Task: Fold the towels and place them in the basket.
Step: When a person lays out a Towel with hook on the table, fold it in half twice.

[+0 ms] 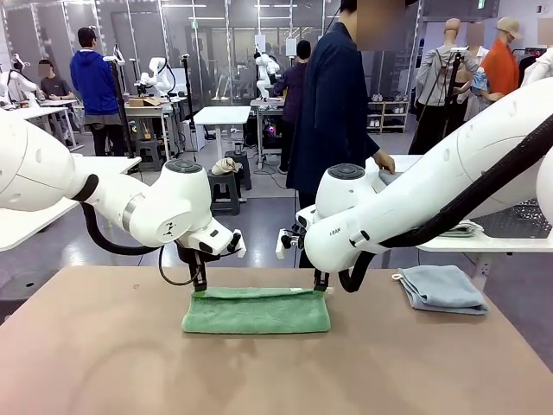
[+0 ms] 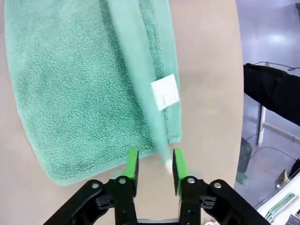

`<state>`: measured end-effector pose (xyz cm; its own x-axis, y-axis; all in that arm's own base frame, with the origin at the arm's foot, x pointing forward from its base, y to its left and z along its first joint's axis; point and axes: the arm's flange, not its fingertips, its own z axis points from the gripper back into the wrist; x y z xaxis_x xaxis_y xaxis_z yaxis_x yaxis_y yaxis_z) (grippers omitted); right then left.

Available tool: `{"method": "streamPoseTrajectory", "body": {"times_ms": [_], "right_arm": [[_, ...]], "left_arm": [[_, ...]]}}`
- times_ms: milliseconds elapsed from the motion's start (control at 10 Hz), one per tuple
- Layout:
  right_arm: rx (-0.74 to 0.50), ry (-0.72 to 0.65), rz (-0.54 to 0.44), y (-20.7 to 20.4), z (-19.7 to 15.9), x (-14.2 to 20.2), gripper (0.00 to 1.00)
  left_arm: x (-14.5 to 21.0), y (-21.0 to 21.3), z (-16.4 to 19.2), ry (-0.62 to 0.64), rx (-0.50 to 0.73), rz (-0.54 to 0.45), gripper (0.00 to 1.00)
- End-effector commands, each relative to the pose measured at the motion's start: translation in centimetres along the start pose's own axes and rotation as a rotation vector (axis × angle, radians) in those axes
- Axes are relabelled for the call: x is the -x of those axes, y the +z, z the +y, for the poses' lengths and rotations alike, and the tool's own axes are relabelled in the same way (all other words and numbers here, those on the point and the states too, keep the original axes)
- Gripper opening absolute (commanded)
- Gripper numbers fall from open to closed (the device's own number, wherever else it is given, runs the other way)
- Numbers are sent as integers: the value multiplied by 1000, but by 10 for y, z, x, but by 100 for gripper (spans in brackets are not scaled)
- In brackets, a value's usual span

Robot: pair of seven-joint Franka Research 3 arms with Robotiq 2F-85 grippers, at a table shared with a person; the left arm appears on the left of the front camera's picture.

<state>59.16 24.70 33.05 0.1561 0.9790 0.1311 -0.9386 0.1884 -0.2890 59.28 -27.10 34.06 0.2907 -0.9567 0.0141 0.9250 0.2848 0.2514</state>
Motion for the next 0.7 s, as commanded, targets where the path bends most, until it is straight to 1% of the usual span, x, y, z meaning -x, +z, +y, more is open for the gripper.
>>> {"method": "streamPoseTrajectory", "body": {"times_ms": [0,100,200,300,500,600], "right_arm": [[52,-4,-6,9,4,5,63],[66,-12,1,17,4,7,66],[53,-18,-24,29,5,9,82],[24,-31,-36,47,10,11,79],[-114,-163,-35,97,33,22,79],[-143,-240,-48,117,45,26,79]], "left_arm": [[8,8,-1,40,-78,-2,63],[12,15,0,39,-79,-16,46],[18,26,1,23,-65,-38,77],[28,43,1,-7,-43,-59,77],[57,85,-5,-77,61,-116,77],[72,98,-6,-101,115,-150,77]]}}
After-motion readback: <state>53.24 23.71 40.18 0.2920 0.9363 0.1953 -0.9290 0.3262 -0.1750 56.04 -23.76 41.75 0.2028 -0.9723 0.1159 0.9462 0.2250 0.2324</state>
